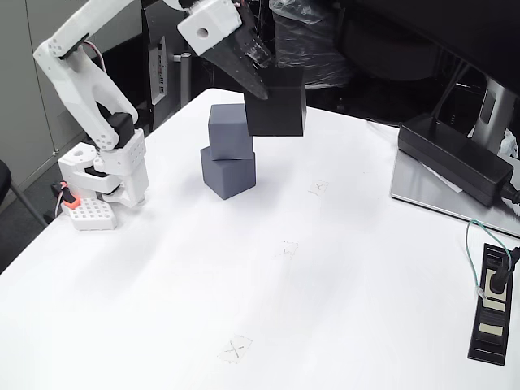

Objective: Stack the three blocks in an ordered color.

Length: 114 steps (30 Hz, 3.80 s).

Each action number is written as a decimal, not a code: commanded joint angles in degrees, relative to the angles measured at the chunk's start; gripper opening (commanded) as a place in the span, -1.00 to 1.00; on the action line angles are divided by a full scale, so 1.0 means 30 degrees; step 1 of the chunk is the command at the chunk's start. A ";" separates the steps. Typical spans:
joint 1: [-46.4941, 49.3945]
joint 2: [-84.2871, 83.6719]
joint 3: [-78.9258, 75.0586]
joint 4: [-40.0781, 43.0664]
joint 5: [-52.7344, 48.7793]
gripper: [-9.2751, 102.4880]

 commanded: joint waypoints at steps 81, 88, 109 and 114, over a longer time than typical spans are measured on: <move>-0.7559 0.5010 0.5596 0.1465 0.7383 -0.53; -0.7559 0.5010 0.5596 0.1465 0.7383 -0.35; -0.7588 0.8320 0.2607 0.1465 0.7324 -0.28; -0.7529 1.1279 0.1025 0.1465 0.7471 -0.28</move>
